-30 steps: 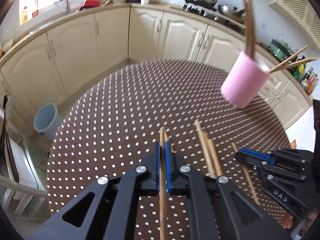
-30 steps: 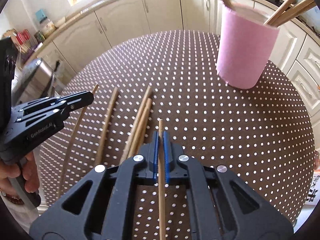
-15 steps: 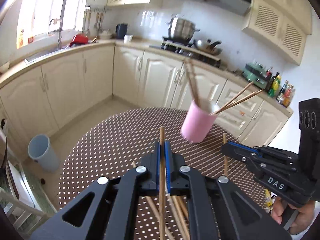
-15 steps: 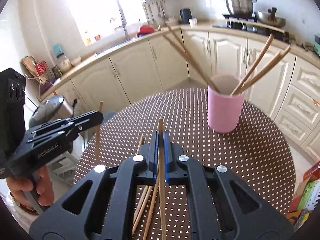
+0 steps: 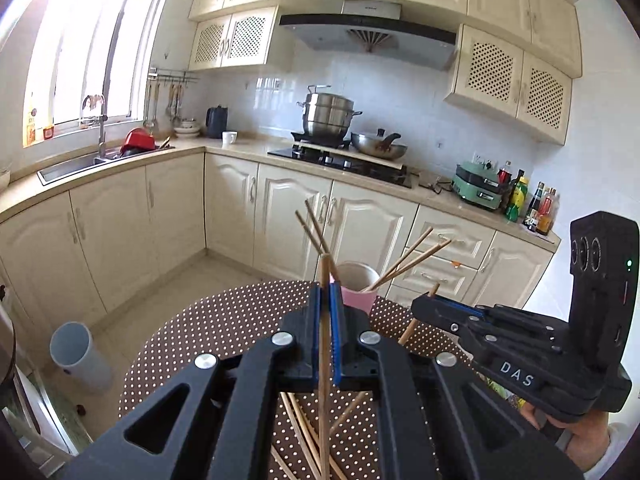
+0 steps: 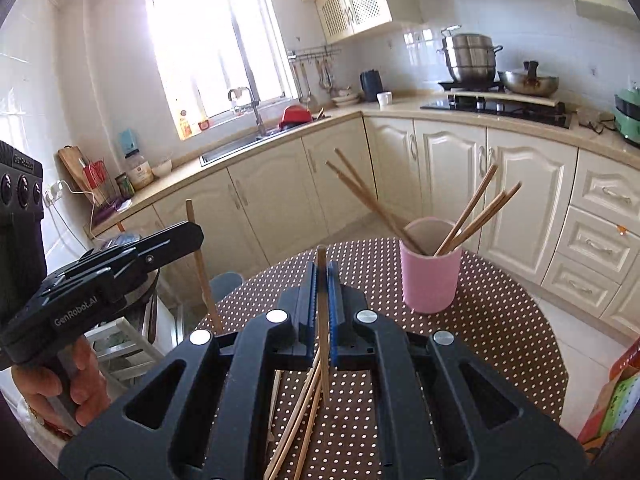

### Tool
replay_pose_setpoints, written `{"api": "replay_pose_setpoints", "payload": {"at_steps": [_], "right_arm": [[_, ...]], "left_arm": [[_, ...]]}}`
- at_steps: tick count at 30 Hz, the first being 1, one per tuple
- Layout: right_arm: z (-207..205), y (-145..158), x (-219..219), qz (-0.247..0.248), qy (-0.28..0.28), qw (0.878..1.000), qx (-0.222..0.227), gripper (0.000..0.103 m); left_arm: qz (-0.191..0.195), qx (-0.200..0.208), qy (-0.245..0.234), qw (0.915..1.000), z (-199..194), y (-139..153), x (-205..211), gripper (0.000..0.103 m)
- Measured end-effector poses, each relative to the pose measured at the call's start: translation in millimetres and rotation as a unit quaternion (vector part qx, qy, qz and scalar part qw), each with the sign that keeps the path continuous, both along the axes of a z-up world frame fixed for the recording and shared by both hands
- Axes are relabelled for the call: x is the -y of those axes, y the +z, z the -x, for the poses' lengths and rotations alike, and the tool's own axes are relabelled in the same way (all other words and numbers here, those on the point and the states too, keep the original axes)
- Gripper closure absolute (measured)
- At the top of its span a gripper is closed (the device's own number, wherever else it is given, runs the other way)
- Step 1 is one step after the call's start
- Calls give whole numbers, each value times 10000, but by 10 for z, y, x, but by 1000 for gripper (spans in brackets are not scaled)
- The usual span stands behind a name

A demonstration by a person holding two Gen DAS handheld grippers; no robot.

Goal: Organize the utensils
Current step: 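Lift both chopsticks upright and carry them over the pink cup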

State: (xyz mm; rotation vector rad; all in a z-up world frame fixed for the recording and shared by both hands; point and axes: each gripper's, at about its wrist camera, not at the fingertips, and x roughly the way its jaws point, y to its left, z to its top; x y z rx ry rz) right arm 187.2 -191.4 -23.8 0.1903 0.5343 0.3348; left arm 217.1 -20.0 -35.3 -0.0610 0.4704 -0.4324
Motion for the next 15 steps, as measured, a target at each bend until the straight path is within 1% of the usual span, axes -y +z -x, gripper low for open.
{"api": "replay_pose_setpoints", "payload": {"at_steps": [9, 15], "right_arm": [[-5, 204, 179, 34, -201, 9992, 344, 98], [-97, 314, 334, 67, -343, 9980, 521, 98]], "left_arm": [[-31, 310, -93, 9995, -159, 187, 294, 98], [165, 521, -137, 9984, -413, 286, 495, 98]]}}
